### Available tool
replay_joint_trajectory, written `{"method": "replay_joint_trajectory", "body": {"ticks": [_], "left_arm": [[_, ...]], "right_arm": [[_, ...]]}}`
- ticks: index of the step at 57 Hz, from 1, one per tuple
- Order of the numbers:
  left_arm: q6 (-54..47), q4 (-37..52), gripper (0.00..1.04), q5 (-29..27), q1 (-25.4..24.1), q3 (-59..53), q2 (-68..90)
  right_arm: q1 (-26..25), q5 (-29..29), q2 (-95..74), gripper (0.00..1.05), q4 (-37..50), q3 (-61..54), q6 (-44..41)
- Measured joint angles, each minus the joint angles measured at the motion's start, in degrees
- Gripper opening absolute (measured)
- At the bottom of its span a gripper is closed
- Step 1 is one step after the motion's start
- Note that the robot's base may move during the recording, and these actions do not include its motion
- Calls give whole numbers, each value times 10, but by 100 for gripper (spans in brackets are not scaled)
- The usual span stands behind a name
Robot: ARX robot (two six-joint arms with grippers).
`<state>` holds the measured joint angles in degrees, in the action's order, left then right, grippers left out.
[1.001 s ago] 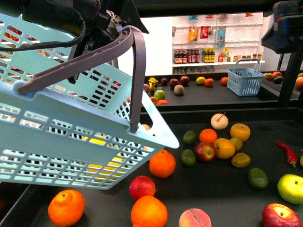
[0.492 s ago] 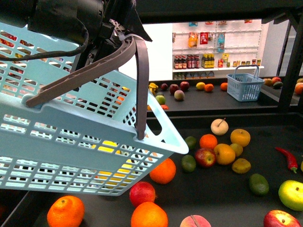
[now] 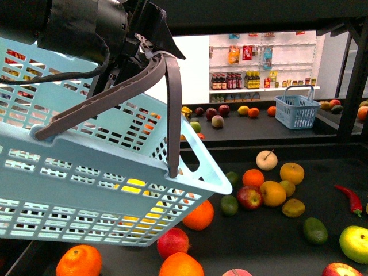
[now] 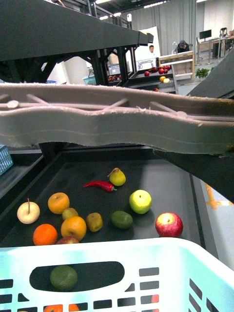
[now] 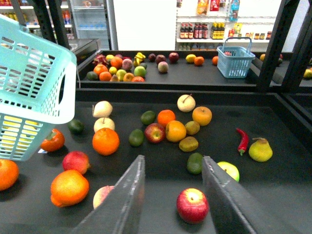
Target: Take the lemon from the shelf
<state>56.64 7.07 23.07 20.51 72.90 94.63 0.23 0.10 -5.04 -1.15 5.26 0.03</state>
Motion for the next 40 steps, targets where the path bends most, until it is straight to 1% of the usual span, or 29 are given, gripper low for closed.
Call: {"method": "replay_joint_trajectory", "body": {"ticks": [1,11,12,40], "left_arm": [[0,0,10,0,0,0,0],[0,0,10,-3,0,0,0],[0,0,10,-4,0,0,0],[-1,0,10,-2,0,0,0]], "right_arm": [[0,0,1,35,0,-2,0],[0,0,13,4,5,-14,0],[0,0,14,3,5,-14,0],[-1,-1,46,3,10,-44,1]]}}
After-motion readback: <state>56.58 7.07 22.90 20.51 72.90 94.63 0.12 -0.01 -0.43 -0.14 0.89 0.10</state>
